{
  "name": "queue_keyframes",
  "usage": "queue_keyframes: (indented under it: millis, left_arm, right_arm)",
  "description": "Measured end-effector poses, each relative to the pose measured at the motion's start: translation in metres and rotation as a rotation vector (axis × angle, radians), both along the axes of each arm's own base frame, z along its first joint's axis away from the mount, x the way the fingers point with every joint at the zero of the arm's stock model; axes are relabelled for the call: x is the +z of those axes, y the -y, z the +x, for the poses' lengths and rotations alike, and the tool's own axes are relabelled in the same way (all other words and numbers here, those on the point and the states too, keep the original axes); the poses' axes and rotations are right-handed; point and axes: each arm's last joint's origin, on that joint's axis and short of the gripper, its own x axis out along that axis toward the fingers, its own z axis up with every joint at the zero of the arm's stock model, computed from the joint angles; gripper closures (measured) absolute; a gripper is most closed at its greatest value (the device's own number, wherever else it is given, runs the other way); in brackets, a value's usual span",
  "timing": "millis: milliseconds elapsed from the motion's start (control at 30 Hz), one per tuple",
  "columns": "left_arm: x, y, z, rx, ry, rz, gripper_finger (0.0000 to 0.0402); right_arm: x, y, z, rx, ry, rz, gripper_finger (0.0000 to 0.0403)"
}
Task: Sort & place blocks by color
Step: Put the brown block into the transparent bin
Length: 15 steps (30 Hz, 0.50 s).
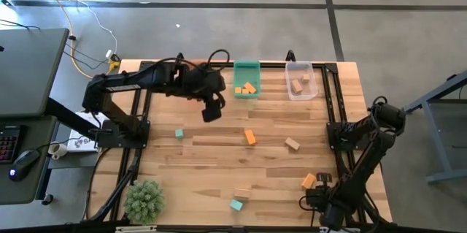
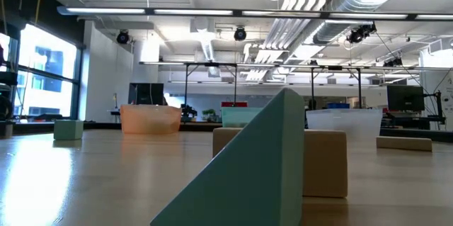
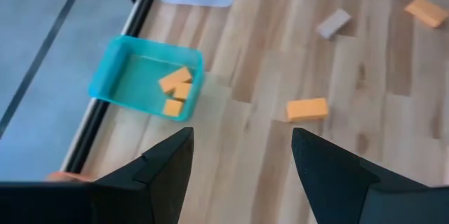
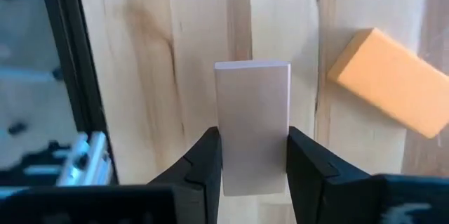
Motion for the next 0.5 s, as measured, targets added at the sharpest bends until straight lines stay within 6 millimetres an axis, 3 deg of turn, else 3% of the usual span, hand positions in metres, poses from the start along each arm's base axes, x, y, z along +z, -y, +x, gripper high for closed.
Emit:
queue_keyframes:
  millis: [267,500]
  left_arm:
    - [0.000,-0.021,-0.005,0.018,-0.024,0.035,0.0174]
    - [0.000,-0.037,-0.009,0.009,-0.054,0.078,0.0174]
  right_arm:
    - [0.020,0.012,0.022,-0.279,0.111,-0.113,0.0308]
    - [0.034,0.043,0.053,-0.419,0.213,-0.244,0.0308]
